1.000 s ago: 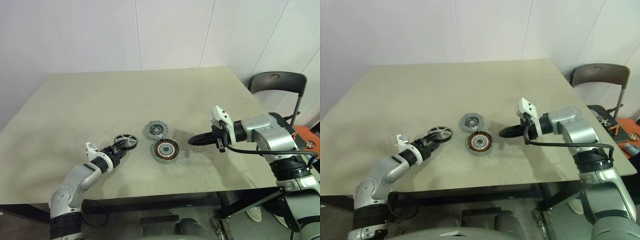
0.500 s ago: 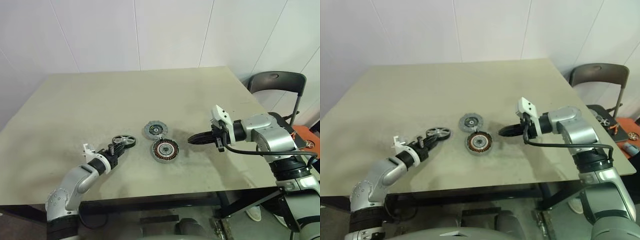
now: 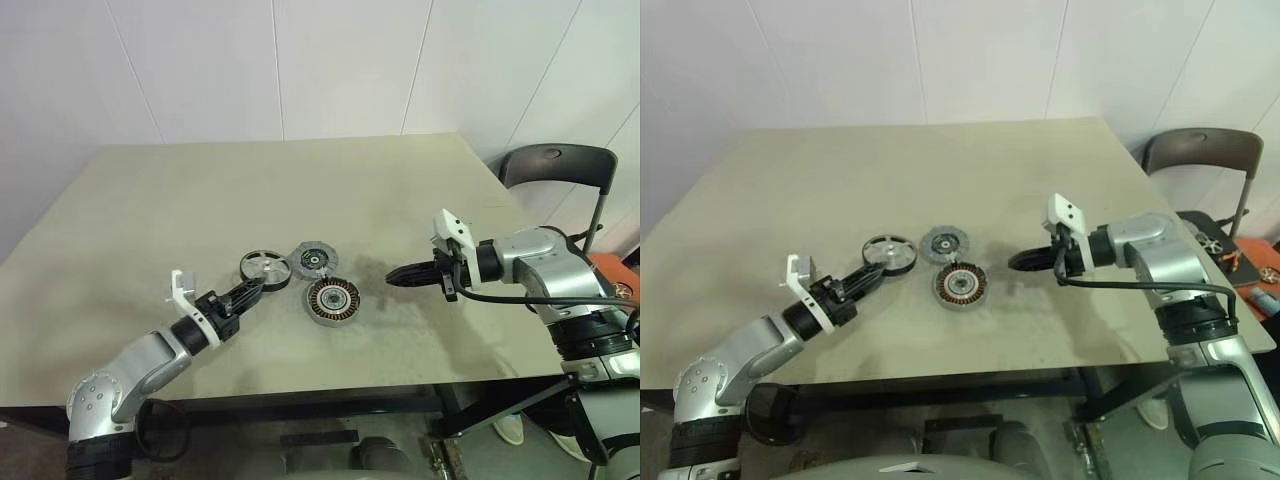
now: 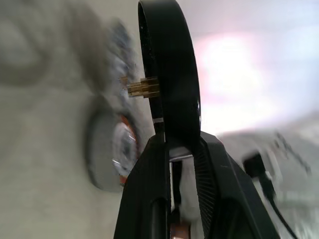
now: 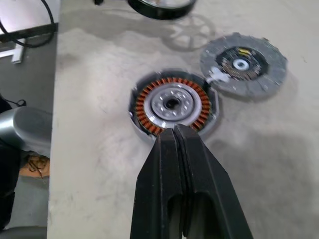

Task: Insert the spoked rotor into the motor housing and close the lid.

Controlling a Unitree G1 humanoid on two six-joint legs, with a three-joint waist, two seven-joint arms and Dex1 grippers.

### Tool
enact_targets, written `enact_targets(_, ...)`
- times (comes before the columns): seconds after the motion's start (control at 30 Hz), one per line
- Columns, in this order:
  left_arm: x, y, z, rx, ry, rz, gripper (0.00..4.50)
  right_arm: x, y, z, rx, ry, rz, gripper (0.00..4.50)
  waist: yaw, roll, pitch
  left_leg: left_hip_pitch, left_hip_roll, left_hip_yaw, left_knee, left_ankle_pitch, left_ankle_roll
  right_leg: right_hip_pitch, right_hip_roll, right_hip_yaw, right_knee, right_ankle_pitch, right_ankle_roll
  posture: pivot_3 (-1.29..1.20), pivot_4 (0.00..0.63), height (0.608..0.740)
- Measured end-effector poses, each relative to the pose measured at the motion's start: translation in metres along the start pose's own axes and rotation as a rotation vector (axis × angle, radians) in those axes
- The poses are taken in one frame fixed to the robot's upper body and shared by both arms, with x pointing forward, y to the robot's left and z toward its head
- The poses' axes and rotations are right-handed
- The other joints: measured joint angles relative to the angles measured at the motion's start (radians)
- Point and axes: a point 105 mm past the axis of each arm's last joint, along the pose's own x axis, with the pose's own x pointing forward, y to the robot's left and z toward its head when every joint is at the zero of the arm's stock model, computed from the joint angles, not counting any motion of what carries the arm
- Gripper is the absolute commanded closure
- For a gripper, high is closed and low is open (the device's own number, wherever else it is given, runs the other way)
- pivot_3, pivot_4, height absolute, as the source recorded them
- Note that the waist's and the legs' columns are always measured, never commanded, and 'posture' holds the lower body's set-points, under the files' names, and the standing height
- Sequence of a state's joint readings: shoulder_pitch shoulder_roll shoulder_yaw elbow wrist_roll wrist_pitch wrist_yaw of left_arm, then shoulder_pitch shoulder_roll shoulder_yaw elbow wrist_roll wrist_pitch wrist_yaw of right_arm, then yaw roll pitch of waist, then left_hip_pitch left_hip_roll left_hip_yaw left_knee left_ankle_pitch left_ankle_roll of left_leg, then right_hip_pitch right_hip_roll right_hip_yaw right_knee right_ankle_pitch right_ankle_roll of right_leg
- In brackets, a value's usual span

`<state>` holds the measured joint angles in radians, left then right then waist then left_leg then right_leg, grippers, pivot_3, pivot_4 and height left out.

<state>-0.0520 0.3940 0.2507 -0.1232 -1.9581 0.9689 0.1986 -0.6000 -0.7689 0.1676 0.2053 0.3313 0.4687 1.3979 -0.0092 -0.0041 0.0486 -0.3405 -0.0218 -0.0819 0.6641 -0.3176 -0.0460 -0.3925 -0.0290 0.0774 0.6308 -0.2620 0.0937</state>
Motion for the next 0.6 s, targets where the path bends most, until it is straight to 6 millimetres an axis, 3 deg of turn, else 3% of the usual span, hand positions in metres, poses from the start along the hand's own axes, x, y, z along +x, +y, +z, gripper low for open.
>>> enact_targets(0.17, 0.013, -0.015, -0.011, 0.069, 0.137, -0.051, 4.13, -0.016, -0.004, -0.011, 0.025, 0.024, -0.053, 4.5, -0.002, 0.0, 0.0, 0.0, 0.0, 0.0, 0.0, 0.0, 0.0, 0.0, 0.0, 0.0, 0.0, 0.0, 0.0, 0.0, 0.0, 0.74)
enact_targets(0.3, 0.023, -0.012, -0.016, 0.088, 0.248, -0.028, 4.13, -0.019, -0.003, -0.023, 0.06, 0.039, -0.062, 4.5, -0.002, 0.0, 0.0, 0.0, 0.0, 0.0, 0.0, 0.0, 0.0, 0.0, 0.0, 0.0, 0.0, 0.0, 0.0, 0.0, 0.0, 0.74)
enact_targets(0.6, 0.052, -0.004, -0.028, 0.103, 0.379, -0.004, 4.13, -0.02, 0.0, -0.031, 0.076, 0.041, -0.084, 4.5, -0.002, 0.0, 0.0, -0.001, 0.0, 0.0, 0.0, 0.0, 0.0, -0.001, 0.0, 0.0, 0.0, 0.002, 0.003, 0.0, 0.0, 0.74)
